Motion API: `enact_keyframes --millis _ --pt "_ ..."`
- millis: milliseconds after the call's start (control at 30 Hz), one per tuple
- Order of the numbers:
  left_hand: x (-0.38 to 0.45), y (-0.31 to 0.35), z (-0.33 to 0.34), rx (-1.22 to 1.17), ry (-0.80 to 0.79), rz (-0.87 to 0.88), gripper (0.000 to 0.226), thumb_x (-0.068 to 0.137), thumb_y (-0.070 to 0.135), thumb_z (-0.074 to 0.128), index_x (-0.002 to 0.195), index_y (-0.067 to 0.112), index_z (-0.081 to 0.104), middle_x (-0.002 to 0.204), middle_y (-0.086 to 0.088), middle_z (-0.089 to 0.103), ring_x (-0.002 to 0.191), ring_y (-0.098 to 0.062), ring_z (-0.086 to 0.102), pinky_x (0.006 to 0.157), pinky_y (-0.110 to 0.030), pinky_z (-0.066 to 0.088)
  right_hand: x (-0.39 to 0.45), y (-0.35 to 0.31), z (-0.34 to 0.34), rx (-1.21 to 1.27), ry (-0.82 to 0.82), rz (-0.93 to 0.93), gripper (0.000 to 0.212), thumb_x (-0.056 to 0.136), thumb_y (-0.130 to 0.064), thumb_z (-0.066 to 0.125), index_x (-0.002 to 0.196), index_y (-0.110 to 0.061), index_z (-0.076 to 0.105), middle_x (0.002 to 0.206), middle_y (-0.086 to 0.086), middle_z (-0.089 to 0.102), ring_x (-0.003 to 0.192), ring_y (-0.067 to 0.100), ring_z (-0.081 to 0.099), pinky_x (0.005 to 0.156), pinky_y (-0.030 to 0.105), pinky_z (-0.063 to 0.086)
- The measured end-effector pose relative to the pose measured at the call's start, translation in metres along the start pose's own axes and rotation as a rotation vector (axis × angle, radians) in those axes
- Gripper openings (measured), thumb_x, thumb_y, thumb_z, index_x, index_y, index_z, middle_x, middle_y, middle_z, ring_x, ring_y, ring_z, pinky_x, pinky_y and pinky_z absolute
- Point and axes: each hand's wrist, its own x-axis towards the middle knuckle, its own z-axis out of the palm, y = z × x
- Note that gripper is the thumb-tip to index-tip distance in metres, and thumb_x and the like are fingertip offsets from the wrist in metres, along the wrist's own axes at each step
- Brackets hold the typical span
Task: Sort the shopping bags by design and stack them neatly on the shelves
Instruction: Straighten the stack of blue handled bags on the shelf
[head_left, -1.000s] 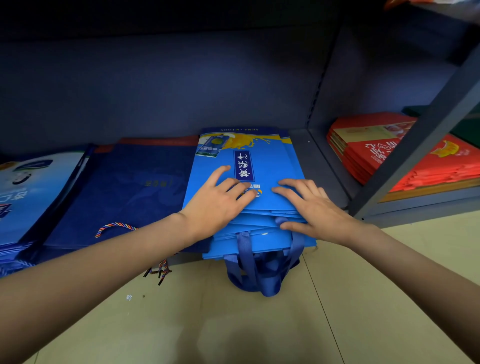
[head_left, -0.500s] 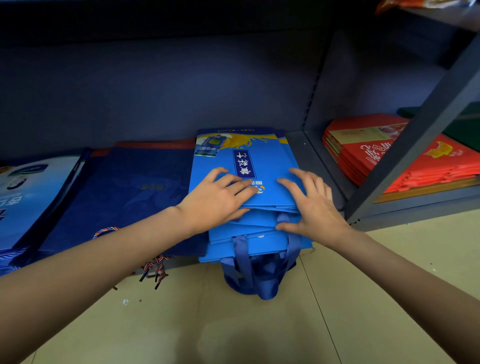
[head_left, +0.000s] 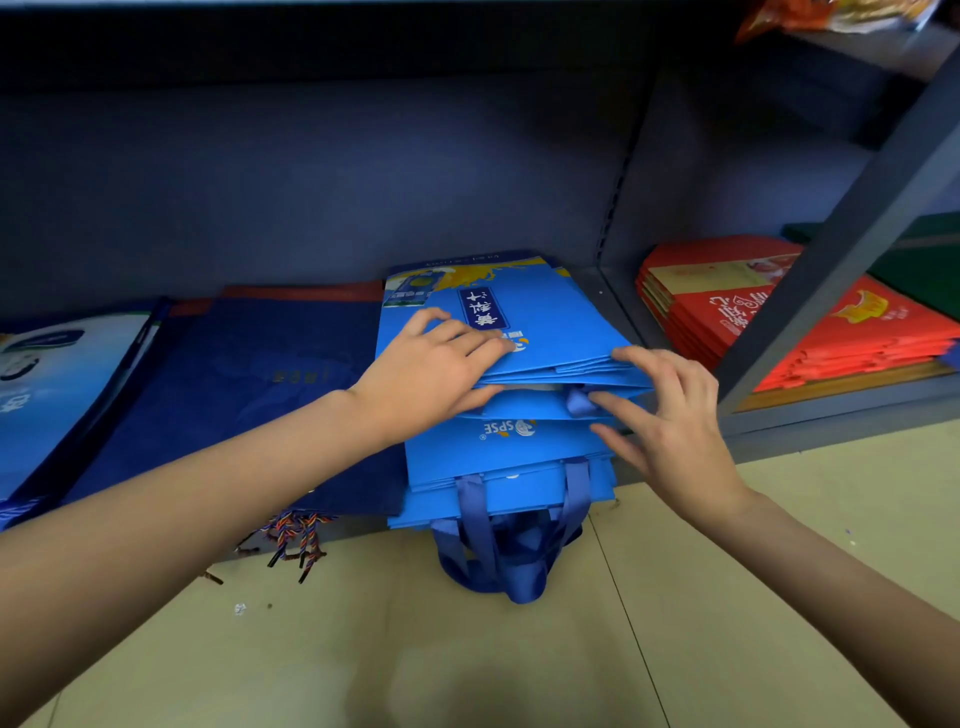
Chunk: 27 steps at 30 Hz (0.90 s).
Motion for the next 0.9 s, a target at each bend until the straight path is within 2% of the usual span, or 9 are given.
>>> enact_keyframes --millis 100,200,300,433,600,700,767,833,900 --pt "0.001 -0.002 0.001 0.004 0.006 0.0 0.047 0.089 0.044 0.037 0.112 0.014 0.065 0.105 0.0 0.07 0.087 -0.022 0.066 0.091 -0.035 0.034 0.008 -0.001 0.001 -0.003 0.038 0.016 0.017 0.084 -0.028 0.063 0.086 -0.013 0.071 0.132 0.012 0.046 0.114 0.035 0.042 0.092 0.052 0.034" --pt "0.002 -0.002 0.0 0.012 0.006 0.002 0.047 0.088 0.042 0.037 0.112 0.014 0.065 0.104 -0.001 0.07 0.085 -0.023 0.066 0.091 -0.036 0.033 0.008 -0.009 0.005 0.049 0.042 -0.017 0.017 0.085 -0.025 0.06 0.078 -0.013 0.07 0.131 0.006 0.042 0.114 0.033 0.039 0.093 0.05 0.03" --pt "0.001 -0.002 -0.001 0.02 0.002 0.006 0.046 0.087 0.041 0.038 0.112 0.013 0.065 0.103 -0.001 0.07 0.085 -0.023 0.066 0.091 -0.036 0.032 0.012 -0.014 0.009 0.062 0.07 -0.096 0.018 0.085 -0.024 0.06 0.073 -0.014 0.07 0.127 0.003 0.042 0.11 0.031 0.039 0.094 0.048 0.028" --pt "-0.001 -0.006 -0.002 0.02 0.017 -0.004 0.046 0.087 0.04 0.039 0.114 0.012 0.064 0.106 -0.001 0.07 0.087 -0.023 0.066 0.092 -0.035 0.031 0.019 -0.011 0.01 -0.042 0.045 -0.221 0.006 0.078 -0.014 0.073 0.075 -0.017 0.07 0.127 0.005 0.042 0.113 0.031 0.04 0.1 0.055 0.027" --pt "0.003 -0.005 -0.004 0.029 0.028 0.002 0.046 0.089 0.04 0.038 0.111 0.011 0.065 0.103 -0.003 0.071 0.084 -0.023 0.067 0.091 -0.036 0.031 0.025 -0.018 0.014 -0.136 0.125 -0.208 0.01 0.077 -0.005 0.068 0.07 -0.012 0.067 0.123 0.006 0.043 0.106 0.03 0.042 0.097 0.05 0.029" --pt "0.004 -0.004 -0.006 0.017 0.024 -0.016 0.047 0.089 0.04 0.038 0.111 0.01 0.066 0.102 -0.003 0.071 0.083 -0.023 0.067 0.091 -0.036 0.032 0.038 -0.022 0.015 -0.144 0.201 -0.124 0.016 0.074 -0.003 0.073 0.066 -0.009 0.061 0.117 0.005 0.044 0.1 0.029 0.042 0.094 0.048 0.031" --pt "0.004 -0.006 -0.007 0.002 0.018 -0.019 0.047 0.089 0.041 0.038 0.111 0.01 0.066 0.102 -0.003 0.071 0.083 -0.023 0.067 0.088 -0.035 0.033 0.046 -0.02 0.013 -0.101 0.216 -0.108 0.015 0.076 -0.005 0.072 0.069 -0.009 0.059 0.118 0.007 0.042 0.102 0.03 0.041 0.095 0.048 0.031" --pt "0.005 -0.008 -0.008 -0.015 0.005 -0.013 0.048 0.089 0.041 0.037 0.112 0.01 0.065 0.102 -0.003 0.071 0.084 -0.024 0.067 0.086 -0.033 0.035 0.048 -0.014 0.009 -0.029 0.186 -0.162 0.013 0.079 -0.011 0.068 0.081 -0.01 0.055 0.119 0.009 0.039 0.104 0.031 0.04 0.093 0.047 0.03" --pt "0.007 -0.01 -0.01 -0.028 0.0 0.0 0.049 0.089 0.043 0.036 0.111 0.01 0.066 0.099 -0.003 0.071 0.082 -0.024 0.067 0.083 -0.034 0.043 0.048 -0.008 0.002 0.027 0.14 -0.144 0.028 0.079 -0.019 0.07 0.092 -0.013 0.047 0.118 0.01 0.037 0.106 0.031 0.039 0.091 0.045 0.03"
